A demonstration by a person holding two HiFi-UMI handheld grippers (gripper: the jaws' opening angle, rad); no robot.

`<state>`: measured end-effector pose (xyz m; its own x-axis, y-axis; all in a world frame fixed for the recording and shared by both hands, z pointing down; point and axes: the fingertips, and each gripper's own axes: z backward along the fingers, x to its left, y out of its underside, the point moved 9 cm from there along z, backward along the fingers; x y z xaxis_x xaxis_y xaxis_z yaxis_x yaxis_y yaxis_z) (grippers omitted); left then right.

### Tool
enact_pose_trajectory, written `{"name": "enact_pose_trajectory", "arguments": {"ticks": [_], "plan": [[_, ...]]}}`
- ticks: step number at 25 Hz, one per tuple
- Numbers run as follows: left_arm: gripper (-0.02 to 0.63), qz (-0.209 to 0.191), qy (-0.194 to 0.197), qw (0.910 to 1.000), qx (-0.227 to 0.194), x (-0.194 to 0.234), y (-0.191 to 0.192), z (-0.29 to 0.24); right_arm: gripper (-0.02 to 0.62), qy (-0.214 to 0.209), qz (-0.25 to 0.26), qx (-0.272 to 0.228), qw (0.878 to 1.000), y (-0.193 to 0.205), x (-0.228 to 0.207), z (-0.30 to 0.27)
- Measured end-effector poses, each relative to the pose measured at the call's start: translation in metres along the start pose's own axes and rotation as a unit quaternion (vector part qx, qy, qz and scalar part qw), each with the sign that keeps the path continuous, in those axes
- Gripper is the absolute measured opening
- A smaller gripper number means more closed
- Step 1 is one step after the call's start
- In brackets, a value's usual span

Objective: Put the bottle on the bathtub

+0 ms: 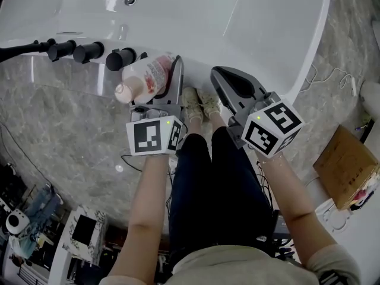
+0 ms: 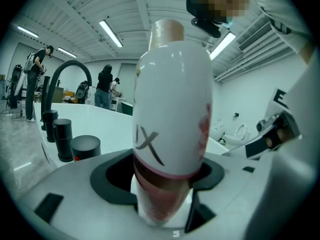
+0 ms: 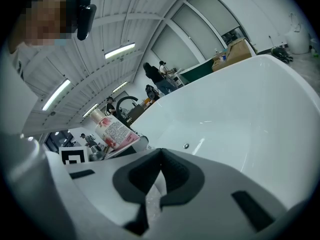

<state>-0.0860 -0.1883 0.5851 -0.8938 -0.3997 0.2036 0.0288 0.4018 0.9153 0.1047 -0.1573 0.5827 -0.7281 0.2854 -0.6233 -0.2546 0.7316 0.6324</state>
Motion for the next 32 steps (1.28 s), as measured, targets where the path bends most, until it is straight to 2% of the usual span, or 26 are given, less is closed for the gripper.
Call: {"name": "enact_pose_trajectory", "arguments": {"ticks": [7,12,16,21,27,32], "plan": [[0.281,-0.047,0.018,0.9987,0.009,-0.008,0.004,-0.004,-0.002,0.007,0.002,0.014,1.0,0.004,0.007,-0.002],[0.282,-0.046,0.02,0.9987,0.003,-0.008,0.005,-0.004,-0.002,0.004,0.0,0.024,1.0,0.012,0.009,-0.003],[0.295,-0.028,0.034,0.999,0.01,-0.007,0.005,-0.006,-0.002,0.008,0.004,0.035,0.999,0.013,0.009,-0.005],[0.339,-0.01,0.072,0.9965,0.041,-0.004,0.002,-0.003,-0.002,0.012,-0.001,0.032,0.999,0.011,0.011,-0.005],[0.344,0.011,0.081,0.9936,0.078,0.0,-0.009,0.018,-0.002,0.017,0.002,0.038,0.999,0.002,0.019,0.003],[0.342,0.028,0.112,0.9877,0.106,-0.002,-0.017,0.05,-0.002,0.007,0.018,0.042,0.999,0.001,0.043,0.017]]}}
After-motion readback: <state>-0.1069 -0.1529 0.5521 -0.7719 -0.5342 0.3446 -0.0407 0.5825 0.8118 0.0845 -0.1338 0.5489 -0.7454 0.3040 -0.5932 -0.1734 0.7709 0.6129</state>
